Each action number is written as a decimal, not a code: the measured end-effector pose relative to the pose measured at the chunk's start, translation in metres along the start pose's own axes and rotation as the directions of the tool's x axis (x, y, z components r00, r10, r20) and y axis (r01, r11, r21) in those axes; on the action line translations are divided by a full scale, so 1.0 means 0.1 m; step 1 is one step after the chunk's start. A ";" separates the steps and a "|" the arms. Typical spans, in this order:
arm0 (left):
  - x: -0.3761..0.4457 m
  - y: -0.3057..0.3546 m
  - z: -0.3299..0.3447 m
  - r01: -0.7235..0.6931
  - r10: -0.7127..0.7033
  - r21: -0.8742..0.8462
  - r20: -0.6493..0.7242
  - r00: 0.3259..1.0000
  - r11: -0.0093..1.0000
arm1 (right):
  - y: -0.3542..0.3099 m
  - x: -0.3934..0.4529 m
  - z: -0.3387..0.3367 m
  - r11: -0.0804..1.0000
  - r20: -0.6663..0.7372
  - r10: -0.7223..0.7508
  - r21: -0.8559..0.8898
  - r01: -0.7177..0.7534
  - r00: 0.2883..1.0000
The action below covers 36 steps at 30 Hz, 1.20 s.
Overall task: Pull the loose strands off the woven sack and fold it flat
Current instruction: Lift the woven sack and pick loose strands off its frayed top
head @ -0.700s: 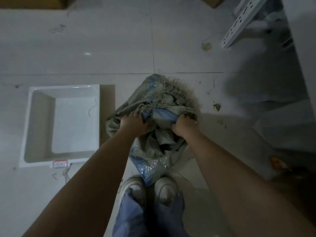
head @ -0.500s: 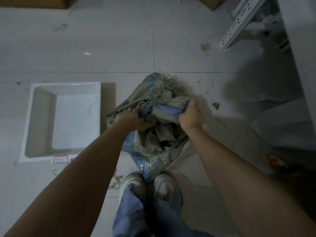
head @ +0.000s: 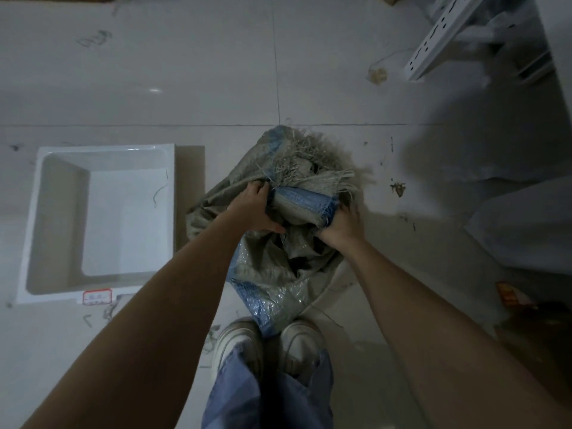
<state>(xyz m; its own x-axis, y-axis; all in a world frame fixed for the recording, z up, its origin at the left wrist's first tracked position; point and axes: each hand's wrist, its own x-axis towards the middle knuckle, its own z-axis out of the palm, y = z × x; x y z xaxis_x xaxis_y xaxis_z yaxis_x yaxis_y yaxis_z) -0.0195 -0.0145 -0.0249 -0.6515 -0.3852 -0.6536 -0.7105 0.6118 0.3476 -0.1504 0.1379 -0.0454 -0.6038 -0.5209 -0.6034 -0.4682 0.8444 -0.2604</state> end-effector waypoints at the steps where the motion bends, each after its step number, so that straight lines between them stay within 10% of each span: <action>1: 0.01 0.02 0.02 0.018 -0.017 0.017 -0.020 1.000 1.000 | -0.01 0.00 -0.02 0.999 -0.034 -0.009 0.033 0.010 0.999; 10: -0.23 0.20 -0.21 0.153 -0.137 0.064 -0.205 0.969 0.986 | -0.24 -0.21 -0.21 0.994 0.087 -0.028 0.112 0.018 0.996; 20: -0.95 0.54 -0.81 -0.009 -0.096 -0.417 -0.229 0.969 0.909 | -0.75 -1.10 -1.09 0.870 0.017 -0.157 0.476 0.130 0.987; 32: -2.07 1.21 -1.42 -0.229 -0.286 -0.759 -0.479 0.830 0.609 | -1.34 -2.31 -1.98 -0.070 -0.123 0.012 0.990 0.124 0.992; 36: -2.37 1.35 -1.42 -0.325 -0.392 -0.786 -0.563 0.728 0.526 | -1.38 -2.59 -1.98 -0.036 -0.219 -0.037 0.975 0.218 0.975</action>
<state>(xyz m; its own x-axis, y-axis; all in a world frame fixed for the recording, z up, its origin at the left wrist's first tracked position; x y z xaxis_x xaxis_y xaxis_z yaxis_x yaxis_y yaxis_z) 0.0015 0.0609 0.2723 -0.3457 -0.9088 -0.2337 -0.3711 -0.0964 0.9236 -0.0578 0.1316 0.2960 -0.7126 -0.5669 -0.4133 0.5144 -0.0215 -0.8573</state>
